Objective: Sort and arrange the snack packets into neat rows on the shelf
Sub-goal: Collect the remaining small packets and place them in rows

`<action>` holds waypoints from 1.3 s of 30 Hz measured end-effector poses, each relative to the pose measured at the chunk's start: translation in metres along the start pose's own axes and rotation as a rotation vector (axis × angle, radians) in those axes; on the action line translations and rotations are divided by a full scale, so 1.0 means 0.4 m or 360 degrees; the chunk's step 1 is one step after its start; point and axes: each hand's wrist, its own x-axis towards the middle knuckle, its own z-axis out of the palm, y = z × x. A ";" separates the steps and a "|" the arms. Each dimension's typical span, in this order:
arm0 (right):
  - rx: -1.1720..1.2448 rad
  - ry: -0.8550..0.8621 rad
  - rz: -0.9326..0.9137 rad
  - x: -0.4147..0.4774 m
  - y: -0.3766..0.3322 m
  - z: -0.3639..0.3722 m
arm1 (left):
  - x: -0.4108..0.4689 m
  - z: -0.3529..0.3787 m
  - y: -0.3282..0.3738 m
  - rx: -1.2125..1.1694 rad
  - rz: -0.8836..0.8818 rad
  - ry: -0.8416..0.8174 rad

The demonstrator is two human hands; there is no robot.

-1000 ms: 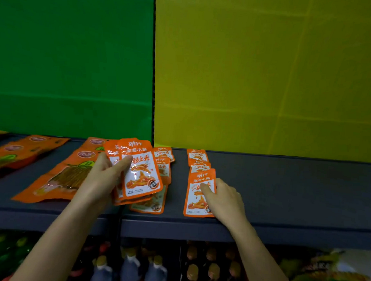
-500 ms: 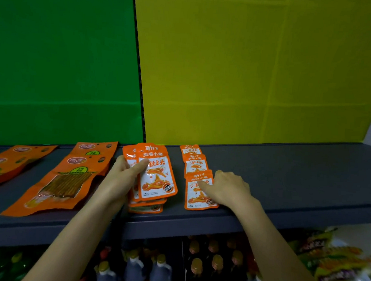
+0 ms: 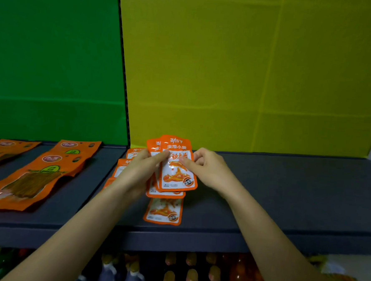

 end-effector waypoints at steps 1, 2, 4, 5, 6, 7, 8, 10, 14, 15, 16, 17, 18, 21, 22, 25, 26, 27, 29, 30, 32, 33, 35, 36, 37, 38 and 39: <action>0.0131 -0.0033 -0.0015 0.015 0.013 -0.011 | 0.011 0.012 0.003 -0.0010 -0.0025 -0.0004; 0.0282 -0.0066 -0.0036 0.029 0.025 -0.023 | 0.023 0.020 0.002 0.0009 -0.0030 0.0003; 0.0522 -0.0052 -0.0053 0.062 0.051 -0.045 | 0.042 0.027 0.001 0.0073 0.0000 0.0052; 0.0589 0.0010 -0.0040 0.083 0.066 -0.056 | 0.050 0.026 0.004 0.0084 0.0014 0.0088; 0.0638 0.0086 -0.0006 0.109 0.084 -0.066 | 0.060 0.020 0.008 0.0097 0.0027 0.0126; 0.0672 0.0161 0.0043 0.137 0.104 -0.075 | 0.067 0.012 0.016 0.0109 0.0036 0.0159; 0.0655 0.0233 0.0102 0.166 0.125 -0.083 | 0.074 0.001 0.024 0.0144 0.0041 0.0199; 0.0429 0.0329 0.0245 0.213 0.173 -0.090 | 0.085 -0.023 0.038 0.0207 0.0023 0.0268; -0.0012 0.0324 0.0440 0.252 0.255 -0.074 | 0.104 -0.057 0.048 0.0248 -0.0041 0.0319; -0.0073 0.0310 0.0449 0.257 0.263 -0.068 | 0.107 -0.060 0.049 0.0254 -0.0056 0.0319; -0.0141 0.0294 0.0457 0.264 0.269 -0.062 | 0.111 -0.062 0.049 0.0265 -0.0065 0.0319; -0.0236 0.0271 0.0463 0.272 0.275 -0.058 | 0.113 -0.062 0.050 0.0277 -0.0073 0.0316; -0.0353 0.0248 0.0464 0.281 0.281 -0.054 | 0.115 -0.062 0.050 0.0296 -0.0077 0.0310; -0.0644 0.0201 0.0441 0.301 0.295 -0.042 | 0.121 -0.061 0.049 0.0318 -0.0078 0.0267; -0.0693 0.0200 0.0423 0.309 0.303 -0.038 | 0.125 -0.061 0.046 0.0312 -0.0077 0.0252; -0.0738 0.0208 0.0384 0.320 0.316 -0.031 | 0.136 -0.051 0.036 0.0307 -0.0096 0.0223; -0.0746 0.0220 0.0389 0.320 0.317 -0.029 | 0.139 -0.046 0.033 0.0305 -0.0108 0.0215; -0.0769 0.0246 0.0394 0.319 0.317 -0.027 | 0.140 -0.038 0.030 0.0300 -0.0114 0.0207; -0.0807 0.0351 0.0374 0.312 0.311 -0.030 | 0.138 -0.019 0.026 0.0296 -0.0112 0.0206; -0.0760 0.0425 0.0351 0.308 0.304 -0.036 | 0.136 -0.010 0.023 0.0294 -0.0110 0.0208; -0.0471 0.0456 0.0277 0.292 0.269 -0.057 | 0.126 0.013 0.018 0.0291 -0.0119 0.0210; -0.0270 0.0389 0.0208 0.281 0.246 -0.068 | 0.121 0.025 0.015 0.0293 -0.0121 0.0211; 0.0146 0.0103 0.0119 0.237 0.189 -0.088 | 0.108 0.058 0.006 0.0267 -0.0105 0.0200; 0.0255 -0.0048 0.0091 0.206 0.167 -0.094 | 0.102 0.078 -0.001 0.0234 -0.0081 0.0186; 0.0255 -0.0157 0.0043 0.175 0.157 -0.095 | 0.095 0.100 -0.008 0.0193 -0.0050 0.0159; 0.0201 -0.0208 -0.0001 0.147 0.157 -0.096 | 0.090 0.121 -0.018 0.0154 -0.0015 0.0122; 0.0155 -0.0221 -0.0028 0.125 0.165 -0.099 | 0.085 0.144 -0.027 0.0112 0.0012 0.0080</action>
